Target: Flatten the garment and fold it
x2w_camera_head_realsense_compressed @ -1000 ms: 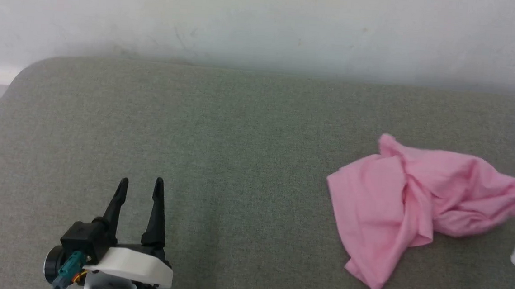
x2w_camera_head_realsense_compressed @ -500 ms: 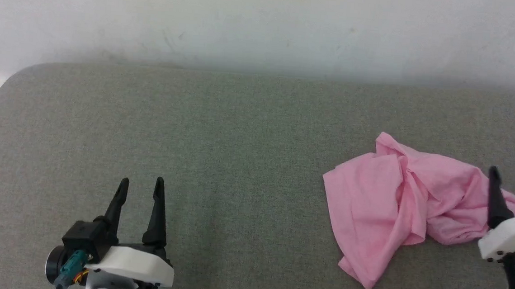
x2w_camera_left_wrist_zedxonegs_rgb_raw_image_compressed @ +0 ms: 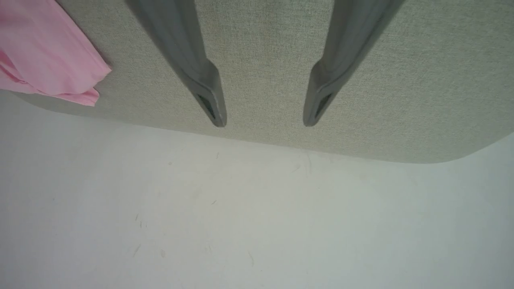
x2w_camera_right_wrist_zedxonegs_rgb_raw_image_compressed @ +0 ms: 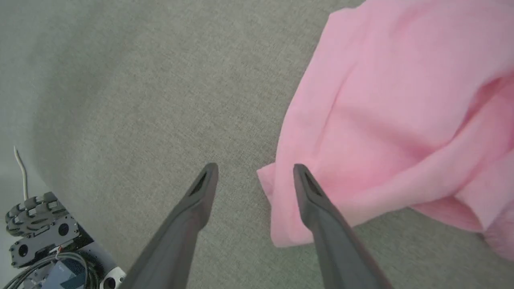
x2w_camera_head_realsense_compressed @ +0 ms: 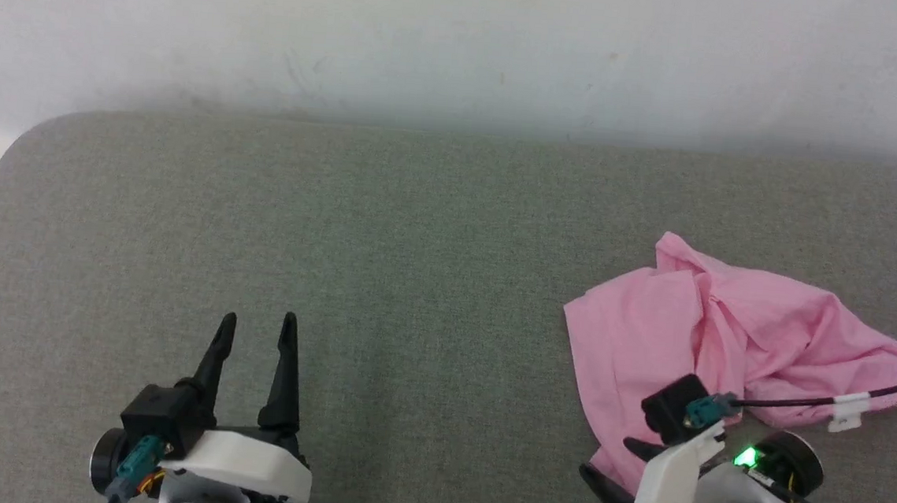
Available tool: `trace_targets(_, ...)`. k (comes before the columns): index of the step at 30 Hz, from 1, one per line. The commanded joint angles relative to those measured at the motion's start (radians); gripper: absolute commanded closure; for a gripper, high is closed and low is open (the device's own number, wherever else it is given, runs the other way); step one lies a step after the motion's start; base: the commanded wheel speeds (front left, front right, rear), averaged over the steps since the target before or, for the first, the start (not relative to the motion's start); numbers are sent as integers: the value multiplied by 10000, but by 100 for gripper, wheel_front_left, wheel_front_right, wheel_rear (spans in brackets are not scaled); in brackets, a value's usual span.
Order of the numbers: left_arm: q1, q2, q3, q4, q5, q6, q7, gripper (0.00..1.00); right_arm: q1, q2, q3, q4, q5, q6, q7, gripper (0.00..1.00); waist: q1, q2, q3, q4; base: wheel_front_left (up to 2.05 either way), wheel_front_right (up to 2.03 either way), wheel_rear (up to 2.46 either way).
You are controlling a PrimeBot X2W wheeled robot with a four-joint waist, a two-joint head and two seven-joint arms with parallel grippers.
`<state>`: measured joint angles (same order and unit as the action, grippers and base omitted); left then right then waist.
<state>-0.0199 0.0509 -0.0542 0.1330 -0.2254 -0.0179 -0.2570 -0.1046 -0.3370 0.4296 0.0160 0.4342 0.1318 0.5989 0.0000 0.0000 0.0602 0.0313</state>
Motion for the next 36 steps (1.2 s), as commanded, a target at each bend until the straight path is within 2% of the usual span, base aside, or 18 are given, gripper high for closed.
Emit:
trace_targets(1, -136, -6, -33, 26, 41, -35, -47, 0, -225, -105, 115, 127, 10, -11, 22, 0, 0, 0, 61, 54, 0, 0, 0)
trace_targets(7, -192, -6, -146, 169, -35, 73, -47, 0, -756, -206, 841, 2141, 498, -11, 243, 0, 0, 0, 184, 162, 0, 0, 0)
trace_targets(9, -190, -6, -158, 212, -40, 101, -47, 0, -864, -115, 992, 2664, 732, -11, 253, 61, 0, 0, 193, 153, 0, 0, 0)
trace_targets(10, -184, -6, -159, 224, -46, 114, -47, 0, -927, -109, 1113, 2847, 798, -11, 275, 100, 0, 0, 188, 141, 0, 0, 0)
trace_targets(13, -167, -6, -132, 246, -37, 159, -47, 0, -1182, -99, 1260, 2935, 916, -11, -94, 100, 0, 0, 168, 32, 0, 0, 0)
trace_targets(15, -163, -6, -123, 256, -13, 176, -47, 0, -1424, -144, 1137, 2585, 719, -11, -885, 100, 0, 0, 137, -57, 0, 0, 0)
trace_targets(19, -120, 1, 0, 203, 123, 192, -47, 0, -1611, -24, -4, 1339, 294, -11, -2676, 100, 0, 0, 81, -342, 0, 0, 0)
trace_targets(22, -32, 21, 175, 156, 294, 285, -47, 0, -1441, 136, -1683, 666, 12, -11, -3561, 100, 0, 0, 90, -670, 0, 0, 0)
trace_targets(25, -38, 15, 178, 161, 339, 258, -47, 0, -945, 367, -4085, 522, -278, -11, -4248, 100, 0, 0, 82, -815, 0, 0, 0)
trace_targets(30, -73, 7, 194, 134, 367, 220, -47, 0, 412, 1023, -7826, 1296, -776, -11, -4185, 100, 0, 0, 104, -919, 0, 0, 0)
trace_targets(34, -135, 3, 205, 137, 380, 184, -47, 0, 1202, 1568, -9841, 2484, -1164, -11, -4093, 100, 0, 0, 167, -935, 0, 0, 0)
trace_targets(35, -143, 2, 212, 136, 381, 178, -47, 0, 1276, 1729, -10185, 2760, -1252, -11, -4113, 92, 0, 0, 181, -948, 0, 0, 0)
trace_targets(36, -145, 1, 224, 132, 380, 178, -47, 0, 1327, 1871, -10398, 2997, -1351, -11, -4144, 66, 0, 0, 191, -967, 0, 0, 0)
